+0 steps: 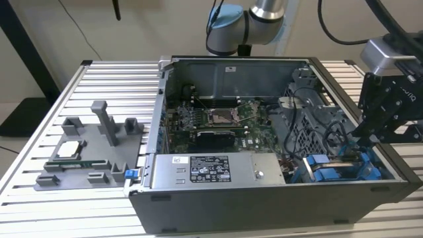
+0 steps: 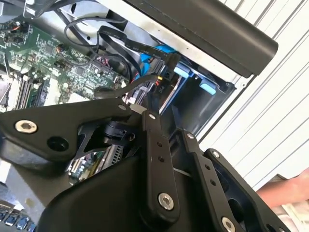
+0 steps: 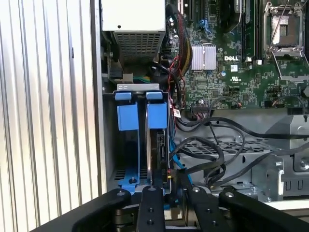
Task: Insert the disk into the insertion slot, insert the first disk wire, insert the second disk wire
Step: 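Insert the first disk wire, then insert the second disk wire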
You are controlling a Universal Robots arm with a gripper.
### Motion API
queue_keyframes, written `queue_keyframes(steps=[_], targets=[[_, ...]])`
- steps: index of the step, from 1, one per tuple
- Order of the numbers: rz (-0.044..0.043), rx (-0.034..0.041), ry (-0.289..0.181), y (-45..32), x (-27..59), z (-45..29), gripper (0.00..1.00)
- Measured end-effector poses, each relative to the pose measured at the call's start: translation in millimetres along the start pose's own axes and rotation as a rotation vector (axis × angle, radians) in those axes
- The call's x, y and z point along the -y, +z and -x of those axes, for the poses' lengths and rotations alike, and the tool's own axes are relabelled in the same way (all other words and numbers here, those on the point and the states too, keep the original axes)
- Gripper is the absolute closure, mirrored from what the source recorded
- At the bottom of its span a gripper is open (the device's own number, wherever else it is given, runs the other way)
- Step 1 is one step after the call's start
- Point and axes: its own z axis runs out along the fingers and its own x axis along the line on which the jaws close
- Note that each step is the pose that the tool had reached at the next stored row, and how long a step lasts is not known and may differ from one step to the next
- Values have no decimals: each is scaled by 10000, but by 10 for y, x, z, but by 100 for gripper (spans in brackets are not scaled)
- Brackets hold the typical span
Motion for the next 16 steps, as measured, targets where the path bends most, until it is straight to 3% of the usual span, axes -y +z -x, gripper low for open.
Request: queue_keyframes(steps=[2,6,12,16], targets=[[5,-1,1,-1,44,3,0],[67,-3,5,0,211,13,0],[370,-19,34,41,435,13,0],[601,-28,57,69,489,5,0]])
